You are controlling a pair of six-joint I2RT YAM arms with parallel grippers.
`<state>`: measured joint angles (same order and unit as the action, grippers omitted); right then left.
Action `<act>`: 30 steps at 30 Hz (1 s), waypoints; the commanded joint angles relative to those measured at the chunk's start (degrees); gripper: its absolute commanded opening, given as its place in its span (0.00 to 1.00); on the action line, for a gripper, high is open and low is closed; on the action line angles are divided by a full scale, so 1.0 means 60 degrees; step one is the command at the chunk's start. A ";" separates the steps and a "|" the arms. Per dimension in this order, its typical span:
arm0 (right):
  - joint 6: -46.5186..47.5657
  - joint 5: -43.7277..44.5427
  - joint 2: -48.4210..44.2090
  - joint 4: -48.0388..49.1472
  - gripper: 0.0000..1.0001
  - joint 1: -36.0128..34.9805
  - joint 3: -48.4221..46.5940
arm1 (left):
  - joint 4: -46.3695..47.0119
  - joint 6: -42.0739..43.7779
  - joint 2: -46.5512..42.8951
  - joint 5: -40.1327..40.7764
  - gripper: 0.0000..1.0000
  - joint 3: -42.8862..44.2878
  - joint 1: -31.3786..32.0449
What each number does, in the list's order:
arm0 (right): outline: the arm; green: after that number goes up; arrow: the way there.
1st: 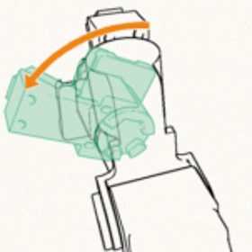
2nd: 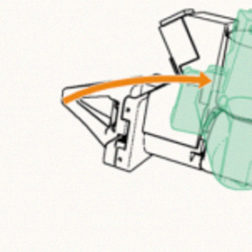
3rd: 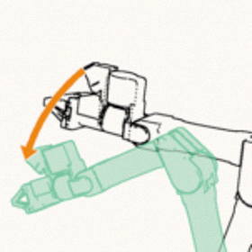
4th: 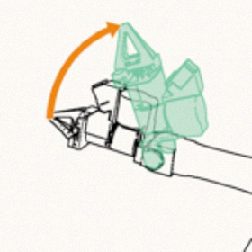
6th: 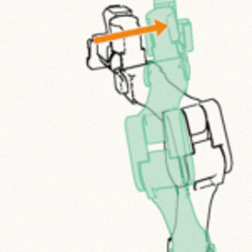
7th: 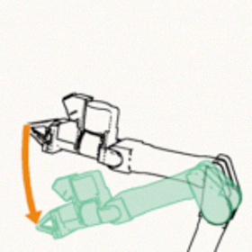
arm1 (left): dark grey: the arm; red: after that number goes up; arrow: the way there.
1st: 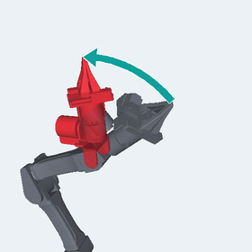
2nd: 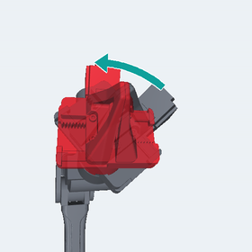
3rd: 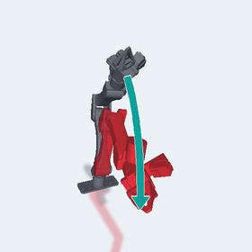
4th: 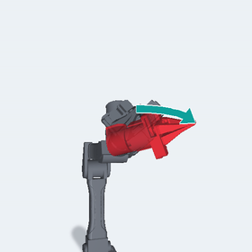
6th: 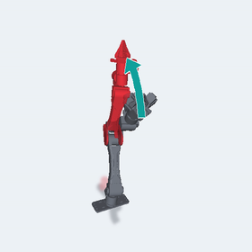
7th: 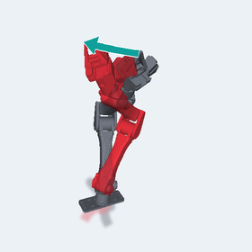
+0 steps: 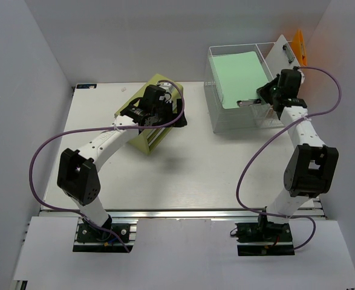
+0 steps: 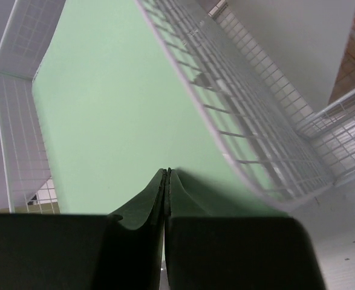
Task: Organize the desk
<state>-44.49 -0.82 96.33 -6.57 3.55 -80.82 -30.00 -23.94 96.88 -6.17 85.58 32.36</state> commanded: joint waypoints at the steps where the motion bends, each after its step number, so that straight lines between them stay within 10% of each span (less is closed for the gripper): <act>1: 0.0837 0.0913 0.0379 -0.0765 0.00 -0.0386 -0.0695 | 0.0063 -0.0052 -0.0473 0.0106 0.98 -0.0055 -0.0061; 12: 0.1935 0.1236 -0.0380 -0.1248 0.03 -0.0489 -0.3010 | -0.0053 0.0196 -0.0532 0.0457 0.98 0.0456 -0.0061; 19: 0.2874 0.0225 -0.3382 -0.2154 0.89 -0.0489 -0.0801 | -0.1383 0.0417 -0.0751 0.1847 0.98 0.1585 -0.0061; 30: 0.4045 0.1351 -0.7207 -0.5788 0.89 -0.0489 0.2715 | -0.3833 -0.1076 -0.1819 0.3548 0.98 0.1179 -0.0266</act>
<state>-23.92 4.32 55.24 -34.04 0.36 -67.37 -46.89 -26.92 90.50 11.57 95.85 31.68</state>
